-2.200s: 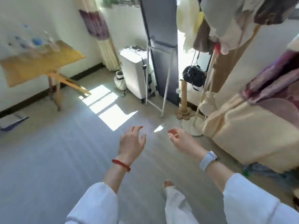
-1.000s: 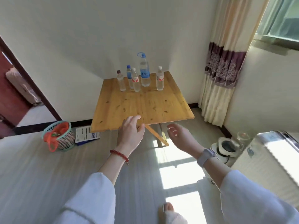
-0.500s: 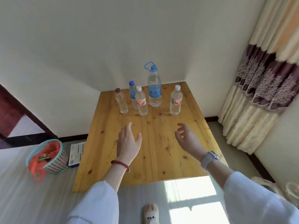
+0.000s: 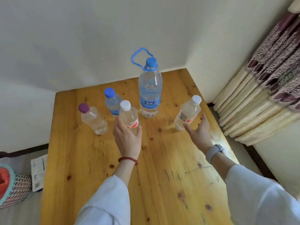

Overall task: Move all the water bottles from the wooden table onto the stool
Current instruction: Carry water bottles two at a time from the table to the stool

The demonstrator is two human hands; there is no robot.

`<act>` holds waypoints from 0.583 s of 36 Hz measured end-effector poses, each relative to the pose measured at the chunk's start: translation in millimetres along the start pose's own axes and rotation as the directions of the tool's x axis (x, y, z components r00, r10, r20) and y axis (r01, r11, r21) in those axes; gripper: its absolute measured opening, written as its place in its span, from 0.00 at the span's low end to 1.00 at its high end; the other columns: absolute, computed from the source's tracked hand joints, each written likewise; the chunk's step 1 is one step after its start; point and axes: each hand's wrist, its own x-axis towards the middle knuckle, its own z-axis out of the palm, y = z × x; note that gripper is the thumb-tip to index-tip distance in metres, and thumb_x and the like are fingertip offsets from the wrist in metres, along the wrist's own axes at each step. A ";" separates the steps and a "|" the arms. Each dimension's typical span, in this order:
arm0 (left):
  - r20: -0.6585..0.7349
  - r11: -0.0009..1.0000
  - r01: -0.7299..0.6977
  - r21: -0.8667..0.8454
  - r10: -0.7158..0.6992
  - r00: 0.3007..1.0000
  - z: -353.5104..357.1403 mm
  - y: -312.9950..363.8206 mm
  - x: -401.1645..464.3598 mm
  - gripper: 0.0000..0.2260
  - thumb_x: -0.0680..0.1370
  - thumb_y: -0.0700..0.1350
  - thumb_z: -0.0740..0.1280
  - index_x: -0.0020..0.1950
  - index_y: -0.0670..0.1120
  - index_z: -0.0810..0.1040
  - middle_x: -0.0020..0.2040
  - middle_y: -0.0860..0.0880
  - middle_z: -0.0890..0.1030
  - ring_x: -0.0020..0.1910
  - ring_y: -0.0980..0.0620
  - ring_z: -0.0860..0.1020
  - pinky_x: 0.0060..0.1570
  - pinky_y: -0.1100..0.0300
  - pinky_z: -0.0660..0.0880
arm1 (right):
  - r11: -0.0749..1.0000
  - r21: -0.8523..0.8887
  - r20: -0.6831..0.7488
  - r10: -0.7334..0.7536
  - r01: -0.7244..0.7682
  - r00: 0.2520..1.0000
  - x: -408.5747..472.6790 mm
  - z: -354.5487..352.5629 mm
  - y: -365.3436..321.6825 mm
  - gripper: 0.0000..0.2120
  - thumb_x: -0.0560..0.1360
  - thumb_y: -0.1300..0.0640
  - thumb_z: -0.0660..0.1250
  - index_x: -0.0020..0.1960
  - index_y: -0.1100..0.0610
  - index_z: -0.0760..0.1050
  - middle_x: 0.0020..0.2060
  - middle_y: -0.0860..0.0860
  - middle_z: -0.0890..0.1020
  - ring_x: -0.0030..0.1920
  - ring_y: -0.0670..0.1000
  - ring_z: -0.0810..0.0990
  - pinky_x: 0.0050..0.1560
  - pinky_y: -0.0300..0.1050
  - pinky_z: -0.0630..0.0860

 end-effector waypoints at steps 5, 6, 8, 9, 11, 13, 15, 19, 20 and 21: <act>-0.040 0.979 0.038 -0.201 -0.047 0.998 28.5 -5.0 19.8 0.41 0.69 0.48 0.73 0.73 0.45 0.51 0.71 0.42 0.63 0.66 0.42 0.66 0.62 0.49 0.68 | 0.986 0.167 -0.078 0.003 0.010 0.997 25.3 25.3 -0.6 0.36 0.70 0.57 0.71 0.70 0.61 0.54 0.64 0.54 0.65 0.65 0.53 0.65 0.65 0.48 0.65; -0.050 0.969 0.042 -0.242 -0.056 0.997 31.8 -6.3 23.0 0.40 0.69 0.46 0.74 0.73 0.46 0.51 0.71 0.43 0.64 0.66 0.43 0.66 0.63 0.50 0.68 | 0.980 0.198 -0.117 0.025 -0.001 0.993 28.2 29.2 -2.0 0.34 0.70 0.56 0.71 0.68 0.60 0.56 0.60 0.51 0.66 0.61 0.51 0.67 0.61 0.47 0.67; -0.064 0.952 0.029 -0.305 -0.051 0.997 35.7 -10.2 29.2 0.38 0.69 0.43 0.73 0.72 0.46 0.54 0.70 0.44 0.65 0.66 0.46 0.66 0.63 0.61 0.66 | 0.974 0.225 -0.162 0.047 -0.010 0.986 33.0 34.5 -3.3 0.31 0.71 0.55 0.70 0.66 0.60 0.57 0.56 0.48 0.67 0.55 0.48 0.68 0.54 0.45 0.68; -0.063 0.947 0.014 -0.321 -0.036 0.997 36.5 -12.5 32.1 0.37 0.69 0.42 0.73 0.72 0.47 0.54 0.69 0.46 0.65 0.65 0.50 0.66 0.61 0.68 0.63 | 0.975 0.223 -0.166 0.045 -0.007 0.985 34.9 36.1 -2.6 0.32 0.71 0.55 0.70 0.66 0.60 0.56 0.56 0.49 0.67 0.54 0.48 0.68 0.53 0.44 0.67; -0.041 0.942 -0.026 -0.335 0.013 0.999 36.1 -18.1 36.9 0.37 0.69 0.41 0.74 0.71 0.47 0.56 0.65 0.51 0.64 0.62 0.62 0.64 0.58 0.78 0.59 | 0.978 0.207 -0.158 0.026 0.007 0.987 36.2 36.7 -1.0 0.33 0.71 0.54 0.70 0.67 0.62 0.55 0.56 0.50 0.67 0.54 0.48 0.69 0.51 0.43 0.67; 0.002 0.943 -0.056 -0.329 0.060 0.998 33.0 -23.6 39.0 0.37 0.69 0.41 0.74 0.71 0.48 0.57 0.63 0.53 0.64 0.59 0.69 0.62 0.55 0.82 0.58 | 0.979 0.203 -0.135 0.015 0.013 0.991 33.4 34.7 -0.4 0.33 0.71 0.54 0.70 0.66 0.62 0.55 0.56 0.50 0.68 0.54 0.49 0.70 0.51 0.43 0.68; 0.062 0.946 -0.061 -0.319 0.085 0.994 27.6 -27.3 38.7 0.37 0.69 0.43 0.74 0.72 0.48 0.56 0.65 0.49 0.66 0.59 0.67 0.63 0.57 0.75 0.62 | 0.977 0.213 -0.108 0.015 0.009 0.994 26.0 30.9 -0.5 0.33 0.71 0.53 0.70 0.67 0.60 0.55 0.56 0.50 0.69 0.55 0.49 0.71 0.52 0.45 0.70; 0.160 0.942 -0.092 -0.322 0.150 0.976 11.3 -25.2 24.1 0.37 0.70 0.48 0.72 0.72 0.54 0.54 0.62 0.59 0.65 0.59 0.70 0.64 0.56 0.69 0.65 | 0.970 0.241 -0.062 0.031 -0.016 0.998 -3.1 21.4 2.0 0.33 0.70 0.50 0.71 0.67 0.55 0.57 0.61 0.54 0.69 0.60 0.53 0.71 0.60 0.51 0.72; 0.182 0.935 -0.092 -0.343 0.162 0.970 6.9 -23.6 17.5 0.38 0.70 0.49 0.72 0.73 0.55 0.53 0.61 0.62 0.64 0.58 0.74 0.63 0.55 0.71 0.63 | 0.969 0.244 -0.046 0.036 -0.024 0.998 -13.5 18.6 3.1 0.33 0.69 0.49 0.71 0.68 0.53 0.58 0.62 0.54 0.69 0.61 0.53 0.70 0.61 0.52 0.72; 0.209 0.928 -0.083 -0.364 0.169 0.963 2.4 -21.1 10.0 0.38 0.70 0.49 0.72 0.73 0.56 0.52 0.61 0.64 0.63 0.58 0.76 0.62 0.55 0.72 0.63 | 0.971 0.240 -0.035 0.033 -0.023 0.999 -24.3 15.5 4.5 0.33 0.69 0.49 0.71 0.68 0.52 0.58 0.61 0.53 0.69 0.60 0.53 0.71 0.61 0.53 0.72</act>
